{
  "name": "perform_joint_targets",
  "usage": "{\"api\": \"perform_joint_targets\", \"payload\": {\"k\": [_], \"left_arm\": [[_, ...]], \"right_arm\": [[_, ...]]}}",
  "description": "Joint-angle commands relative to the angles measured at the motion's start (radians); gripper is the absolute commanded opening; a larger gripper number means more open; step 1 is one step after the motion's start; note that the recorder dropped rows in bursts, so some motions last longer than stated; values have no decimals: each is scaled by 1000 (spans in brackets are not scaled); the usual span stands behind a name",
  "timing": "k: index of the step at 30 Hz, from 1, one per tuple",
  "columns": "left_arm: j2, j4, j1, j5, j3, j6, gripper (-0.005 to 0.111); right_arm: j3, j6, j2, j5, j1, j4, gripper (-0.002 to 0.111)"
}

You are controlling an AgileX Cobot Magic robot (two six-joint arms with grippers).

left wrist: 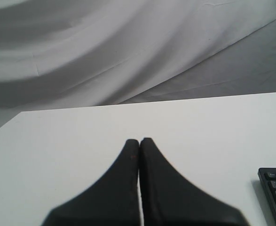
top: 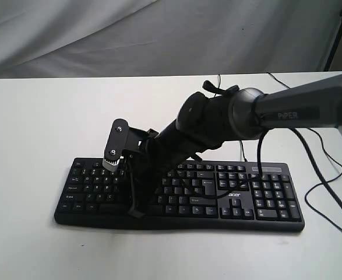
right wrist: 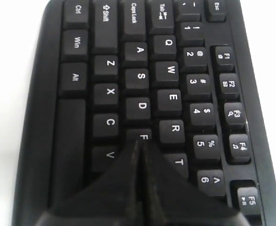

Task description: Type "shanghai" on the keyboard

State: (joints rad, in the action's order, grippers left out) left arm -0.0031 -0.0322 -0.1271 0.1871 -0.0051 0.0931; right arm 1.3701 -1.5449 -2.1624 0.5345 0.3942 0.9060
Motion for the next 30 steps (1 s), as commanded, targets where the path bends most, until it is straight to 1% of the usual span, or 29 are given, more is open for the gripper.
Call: {"api": "perform_joint_targets", "payload": {"k": [1,9,20,30], "left_arm": [[3,1,4,-3,5,-3,1],[3,1,4,-3,5,-3,1],[3,1,4,-3,5,-3,1],[3,1,4,-3,5,-3,1]], "right_arm": [[5,-3,3,8,2,-9,0],[5,-3,-28,1,-5,-26,0],[5,4,49,23,-5,-33,0],[5,9,49,27,-5,-33,0]]}}
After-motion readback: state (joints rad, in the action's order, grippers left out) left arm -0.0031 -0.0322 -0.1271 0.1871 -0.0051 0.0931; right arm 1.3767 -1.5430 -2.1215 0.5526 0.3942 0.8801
